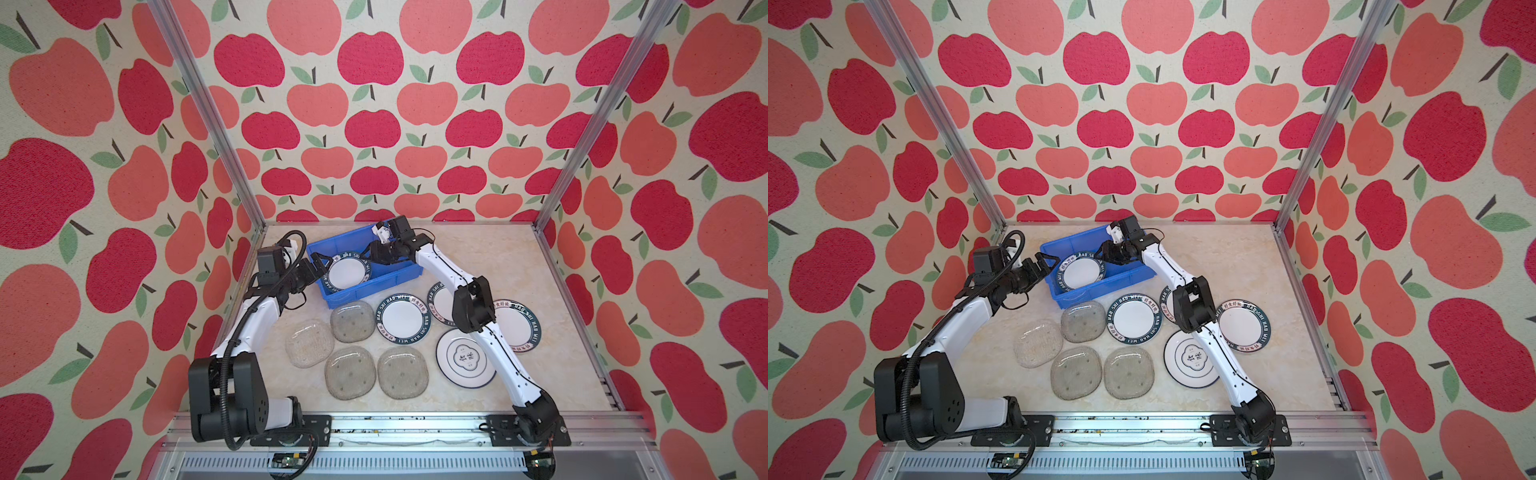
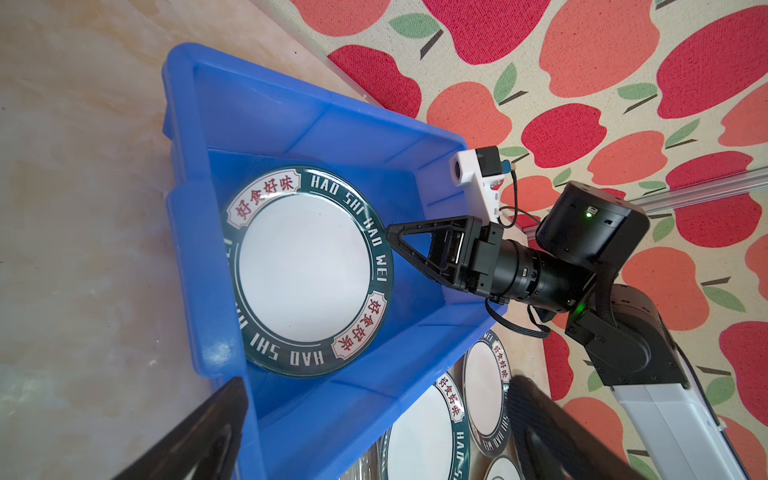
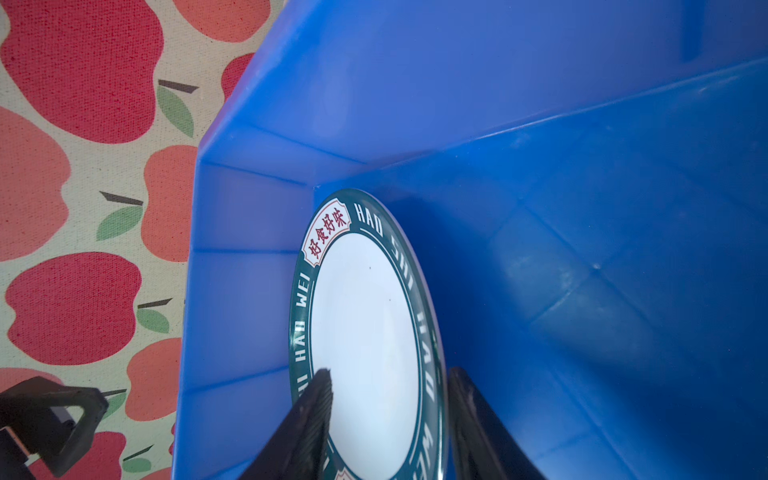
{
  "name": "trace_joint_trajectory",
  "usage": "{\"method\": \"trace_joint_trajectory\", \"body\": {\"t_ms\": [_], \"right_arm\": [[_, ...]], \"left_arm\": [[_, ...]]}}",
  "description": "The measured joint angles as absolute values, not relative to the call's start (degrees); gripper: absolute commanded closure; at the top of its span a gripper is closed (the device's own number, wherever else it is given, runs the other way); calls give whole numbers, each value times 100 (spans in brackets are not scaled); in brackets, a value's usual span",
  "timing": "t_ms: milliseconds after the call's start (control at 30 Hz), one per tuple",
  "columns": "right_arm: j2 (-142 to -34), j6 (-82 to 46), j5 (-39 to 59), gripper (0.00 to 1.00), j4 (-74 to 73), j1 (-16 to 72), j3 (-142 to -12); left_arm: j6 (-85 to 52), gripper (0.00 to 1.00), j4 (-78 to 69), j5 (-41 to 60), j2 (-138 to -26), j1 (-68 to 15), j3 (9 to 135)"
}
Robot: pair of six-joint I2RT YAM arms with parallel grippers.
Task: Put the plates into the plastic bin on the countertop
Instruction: 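Lower the plate flat into the blue bin with the right gripper, then open the right gripper and raise it out of the bin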
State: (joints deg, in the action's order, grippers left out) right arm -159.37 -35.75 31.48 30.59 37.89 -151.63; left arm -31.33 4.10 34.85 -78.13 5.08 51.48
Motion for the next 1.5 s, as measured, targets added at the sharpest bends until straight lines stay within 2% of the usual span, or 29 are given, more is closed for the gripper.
{"method": "trace_joint_trajectory", "body": {"t_ms": [633,867,1167,1300,1433,1500], "right_arm": [[-15937,-3441,3238,49,3188,3787,-15246],[-15937,-3382,3256,36,3183,3789,-15246],[-15933,-3245,3205,38,3186,3787,-15248],[-15777,-3037,2947,44,3199,3765,-15200],[-15095,-2685,2593,45,3253,3684,-14763],[-14505,-2488,2427,45,3242,3638,-14282]], "left_arm": [[-3037,1,499,3218,-7876,89,5369],[-3000,1,541,3122,-7876,-16,5400],[-2893,1,676,3024,-7876,-104,5476],[-2860,1,867,2886,-7782,-104,5505],[-2836,0,1275,2574,-7352,-93,5487],[-2851,3,1426,2453,-7008,21,5367]]}}
